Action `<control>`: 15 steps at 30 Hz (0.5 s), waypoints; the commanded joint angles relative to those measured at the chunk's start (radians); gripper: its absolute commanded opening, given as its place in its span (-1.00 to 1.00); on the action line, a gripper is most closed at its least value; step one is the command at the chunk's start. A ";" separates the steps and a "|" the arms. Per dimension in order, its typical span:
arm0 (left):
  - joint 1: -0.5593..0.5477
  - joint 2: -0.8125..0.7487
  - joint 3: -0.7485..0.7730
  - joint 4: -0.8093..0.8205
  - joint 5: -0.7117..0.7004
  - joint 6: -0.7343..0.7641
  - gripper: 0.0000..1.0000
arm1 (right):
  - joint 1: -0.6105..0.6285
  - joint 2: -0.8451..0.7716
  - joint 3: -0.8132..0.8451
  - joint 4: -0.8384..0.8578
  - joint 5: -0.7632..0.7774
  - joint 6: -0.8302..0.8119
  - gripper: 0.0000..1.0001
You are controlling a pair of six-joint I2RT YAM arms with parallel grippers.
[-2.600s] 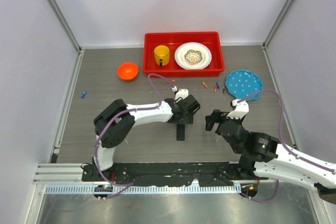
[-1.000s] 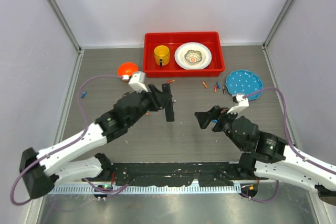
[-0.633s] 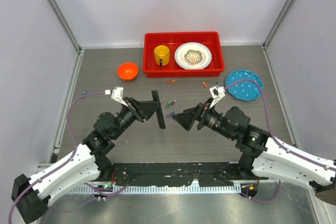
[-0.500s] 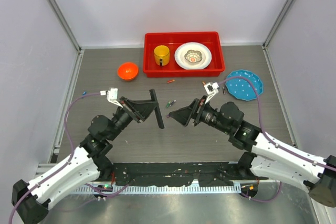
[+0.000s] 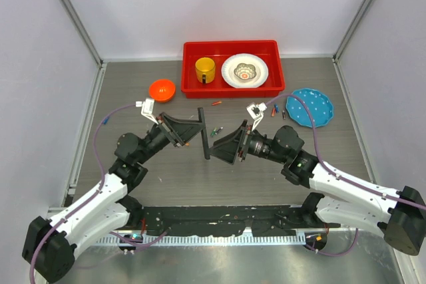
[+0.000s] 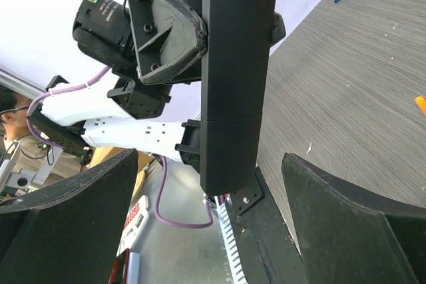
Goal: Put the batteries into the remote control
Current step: Adjust the remote control.
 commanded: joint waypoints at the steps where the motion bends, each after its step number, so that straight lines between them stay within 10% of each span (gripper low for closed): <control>1: 0.023 0.022 0.032 0.180 0.092 -0.071 -1.00 | -0.010 0.018 0.000 0.085 -0.055 -0.014 0.88; 15: 0.030 0.182 0.024 0.441 0.146 -0.215 -1.00 | -0.045 0.104 -0.031 0.245 -0.114 0.030 0.75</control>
